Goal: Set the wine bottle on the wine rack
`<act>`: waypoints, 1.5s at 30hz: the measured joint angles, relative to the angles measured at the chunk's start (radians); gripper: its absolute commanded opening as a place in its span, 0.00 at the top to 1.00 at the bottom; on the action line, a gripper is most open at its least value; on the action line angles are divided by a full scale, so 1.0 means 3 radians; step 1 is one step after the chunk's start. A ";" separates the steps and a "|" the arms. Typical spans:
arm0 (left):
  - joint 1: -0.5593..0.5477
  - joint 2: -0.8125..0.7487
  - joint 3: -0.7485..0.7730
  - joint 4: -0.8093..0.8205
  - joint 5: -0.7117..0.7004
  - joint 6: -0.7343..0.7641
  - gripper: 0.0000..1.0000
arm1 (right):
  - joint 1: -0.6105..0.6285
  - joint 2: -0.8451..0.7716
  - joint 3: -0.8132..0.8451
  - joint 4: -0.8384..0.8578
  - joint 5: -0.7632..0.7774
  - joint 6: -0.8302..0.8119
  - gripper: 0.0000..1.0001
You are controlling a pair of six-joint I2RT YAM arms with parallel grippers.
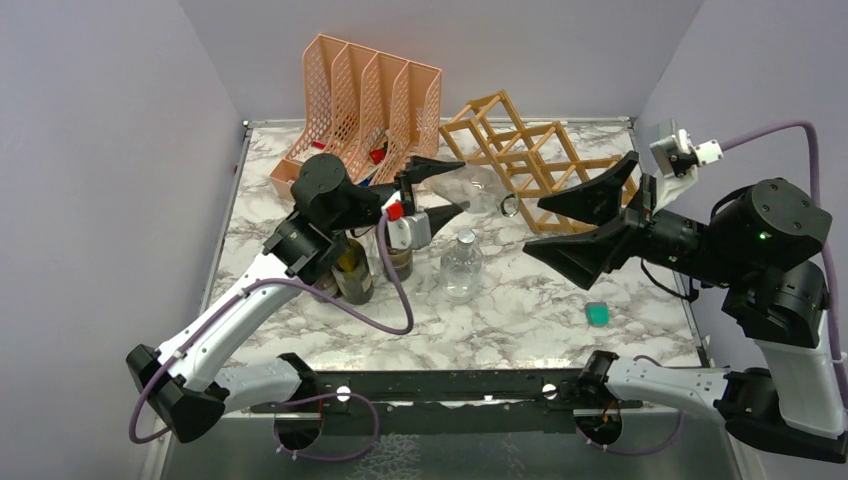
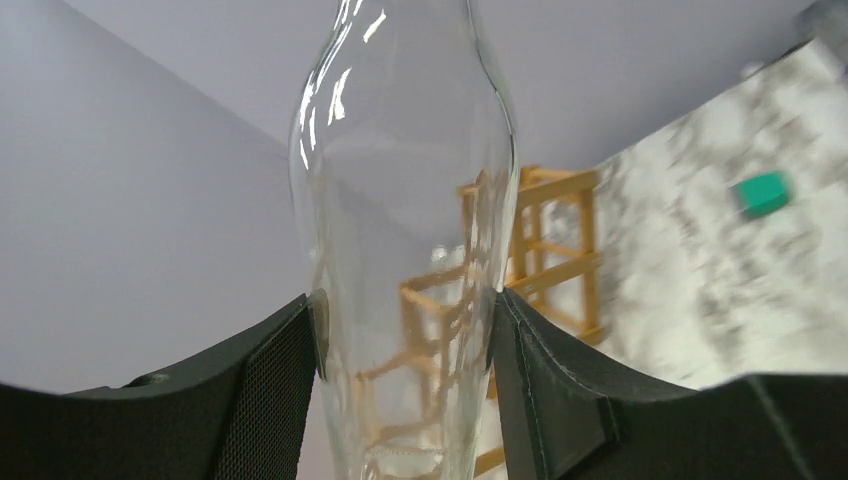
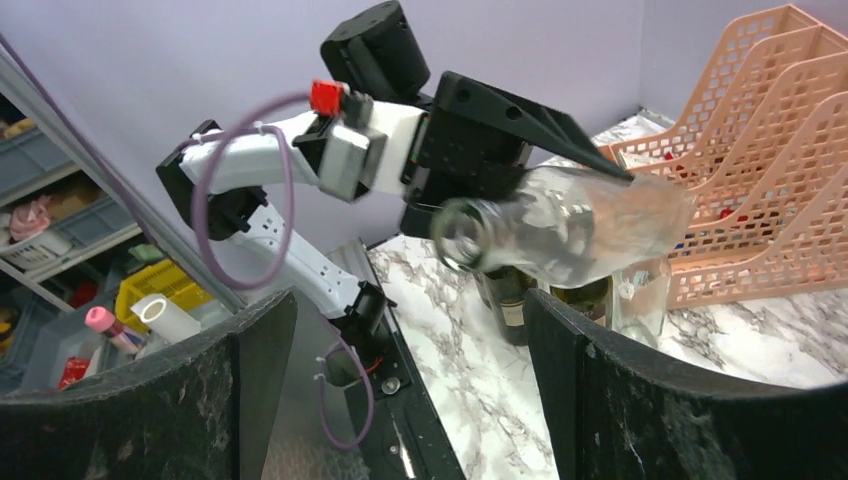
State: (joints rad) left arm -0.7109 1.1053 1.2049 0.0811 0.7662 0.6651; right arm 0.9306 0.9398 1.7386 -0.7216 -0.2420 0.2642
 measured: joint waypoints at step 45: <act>-0.0017 0.0456 -0.0046 -0.0514 -0.0479 0.3306 0.62 | 0.0000 0.1108 -0.0439 -0.0203 0.1890 -0.0072 0.87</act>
State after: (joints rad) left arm -0.7158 1.2423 1.1912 -0.0731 0.6224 1.6569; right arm 0.9306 1.2720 1.6070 -0.7826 0.3248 0.2424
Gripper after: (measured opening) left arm 0.612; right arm 0.598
